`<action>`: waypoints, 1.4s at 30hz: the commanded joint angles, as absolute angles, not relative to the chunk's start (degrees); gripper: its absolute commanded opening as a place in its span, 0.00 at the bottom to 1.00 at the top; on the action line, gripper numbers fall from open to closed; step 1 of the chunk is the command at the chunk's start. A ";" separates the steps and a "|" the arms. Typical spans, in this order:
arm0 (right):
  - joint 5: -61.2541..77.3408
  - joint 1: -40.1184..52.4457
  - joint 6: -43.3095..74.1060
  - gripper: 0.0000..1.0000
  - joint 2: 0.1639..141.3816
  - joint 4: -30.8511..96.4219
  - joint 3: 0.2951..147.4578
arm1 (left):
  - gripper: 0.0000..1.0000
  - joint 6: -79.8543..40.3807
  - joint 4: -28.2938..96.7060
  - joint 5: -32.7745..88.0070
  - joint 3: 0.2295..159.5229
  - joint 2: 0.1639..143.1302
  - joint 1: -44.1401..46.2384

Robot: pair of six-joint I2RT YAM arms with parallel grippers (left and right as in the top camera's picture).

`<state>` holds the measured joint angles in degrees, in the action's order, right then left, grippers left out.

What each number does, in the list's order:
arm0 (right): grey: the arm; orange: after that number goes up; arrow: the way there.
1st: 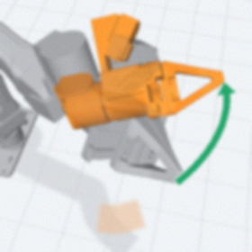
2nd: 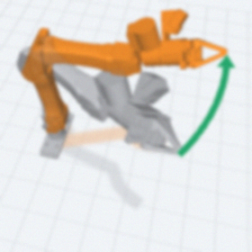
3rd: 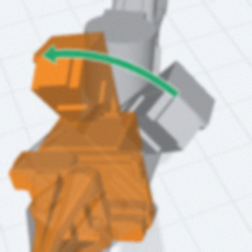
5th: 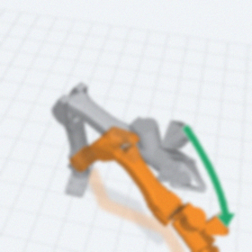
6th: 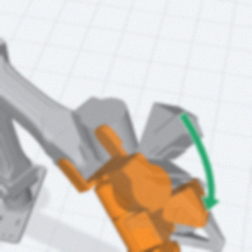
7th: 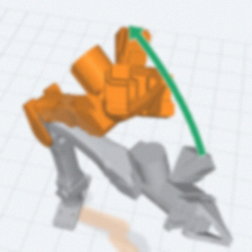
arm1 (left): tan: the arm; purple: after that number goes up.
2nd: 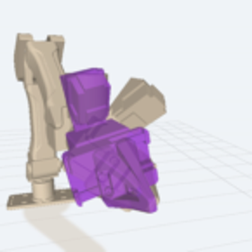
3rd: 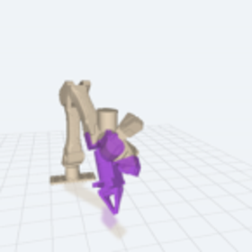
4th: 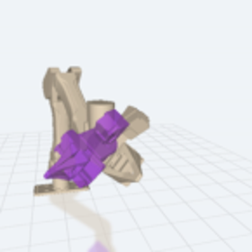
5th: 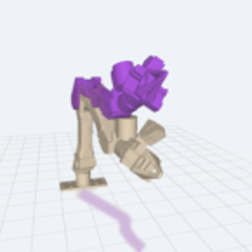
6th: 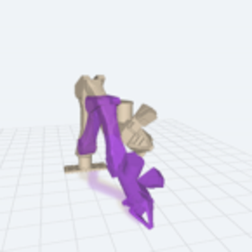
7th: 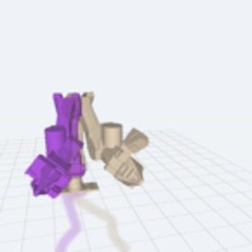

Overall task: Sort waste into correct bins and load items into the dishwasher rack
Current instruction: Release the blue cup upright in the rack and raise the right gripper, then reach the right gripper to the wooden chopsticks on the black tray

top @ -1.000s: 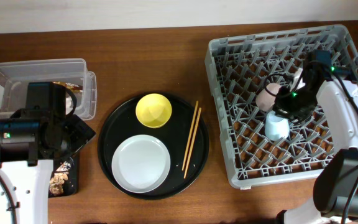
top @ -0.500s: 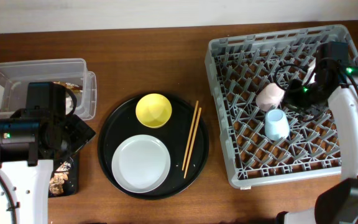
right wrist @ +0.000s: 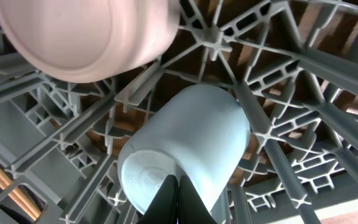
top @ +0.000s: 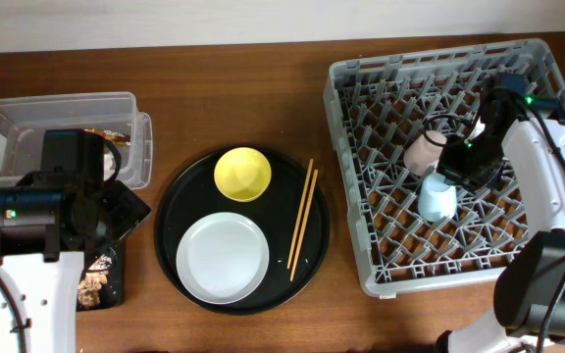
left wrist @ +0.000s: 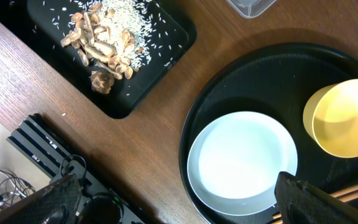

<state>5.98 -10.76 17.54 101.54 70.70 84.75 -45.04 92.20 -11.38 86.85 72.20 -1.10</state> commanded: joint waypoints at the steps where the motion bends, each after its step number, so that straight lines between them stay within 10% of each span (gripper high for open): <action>1: -1.37 -10.90 20.58 0.04 101.30 72.86 84.44 | 0.99 -44.97 92.27 -11.57 87.22 71.70 -1.30; 9: -2.92 -10.87 22.65 0.04 97.60 78.43 86.63 | 0.99 -44.97 92.27 -11.57 87.22 71.70 -1.30; 14: 21.71 -8.25 1.08 0.09 92.88 73.95 86.91 | 0.99 -44.97 92.27 -11.57 87.22 71.70 -1.30; 17: 24.84 -1.91 -7.57 0.78 93.47 71.40 85.27 | 0.99 -44.97 92.27 -11.57 87.22 71.70 -1.30; 18: 24.84 0.16 -8.62 0.81 93.56 70.52 84.29 | 0.99 -44.97 92.27 -11.57 87.22 71.70 -1.30; 31: 5.52 20.64 2.39 0.78 100.03 56.93 76.97 | 0.99 -44.97 92.27 -11.57 87.22 71.70 -1.30; 42: 2.92 21.37 13.26 0.29 105.93 49.12 76.05 | 0.99 -44.97 92.27 -11.57 87.22 71.70 -1.30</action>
<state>2.66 20.71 8.64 105.30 50.94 76.31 -45.04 92.20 -11.38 86.85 72.20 -1.10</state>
